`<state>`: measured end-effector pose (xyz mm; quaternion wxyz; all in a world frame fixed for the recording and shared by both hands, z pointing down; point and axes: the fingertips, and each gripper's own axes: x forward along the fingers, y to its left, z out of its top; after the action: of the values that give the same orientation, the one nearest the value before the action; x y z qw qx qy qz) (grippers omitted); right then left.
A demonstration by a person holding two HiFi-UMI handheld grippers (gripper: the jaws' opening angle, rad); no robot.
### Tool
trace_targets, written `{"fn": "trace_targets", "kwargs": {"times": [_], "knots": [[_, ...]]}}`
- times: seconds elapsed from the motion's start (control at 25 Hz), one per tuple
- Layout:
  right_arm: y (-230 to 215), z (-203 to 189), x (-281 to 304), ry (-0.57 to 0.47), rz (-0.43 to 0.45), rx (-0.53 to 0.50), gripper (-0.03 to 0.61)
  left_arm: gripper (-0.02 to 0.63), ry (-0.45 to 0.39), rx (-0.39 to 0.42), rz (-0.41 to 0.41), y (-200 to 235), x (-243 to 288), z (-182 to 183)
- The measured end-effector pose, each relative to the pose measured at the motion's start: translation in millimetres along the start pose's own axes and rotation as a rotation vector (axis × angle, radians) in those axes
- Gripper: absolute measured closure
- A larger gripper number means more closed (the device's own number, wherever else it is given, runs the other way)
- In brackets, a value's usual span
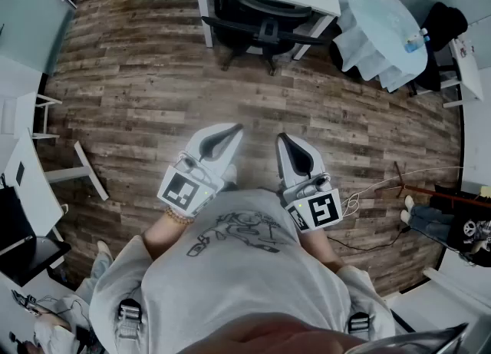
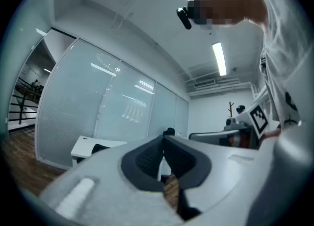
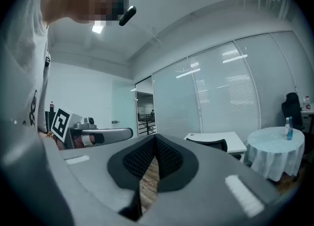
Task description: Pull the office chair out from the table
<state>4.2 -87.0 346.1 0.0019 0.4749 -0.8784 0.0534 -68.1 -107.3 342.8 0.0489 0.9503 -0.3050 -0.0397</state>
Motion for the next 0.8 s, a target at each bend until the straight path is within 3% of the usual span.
{"fn": "trace_targets", "kwargs": {"times": [0.44,0.8], "knots": [[-1,-1,36,0.005,0.011,-0.001,0.572,0.611,-0.009,-0.012,-0.002,29,3,4],[-43,-6,67,-0.008,-0.011,0.004,0.572,0.611,0.014,-0.007,-0.019,62,46,-9]]}}
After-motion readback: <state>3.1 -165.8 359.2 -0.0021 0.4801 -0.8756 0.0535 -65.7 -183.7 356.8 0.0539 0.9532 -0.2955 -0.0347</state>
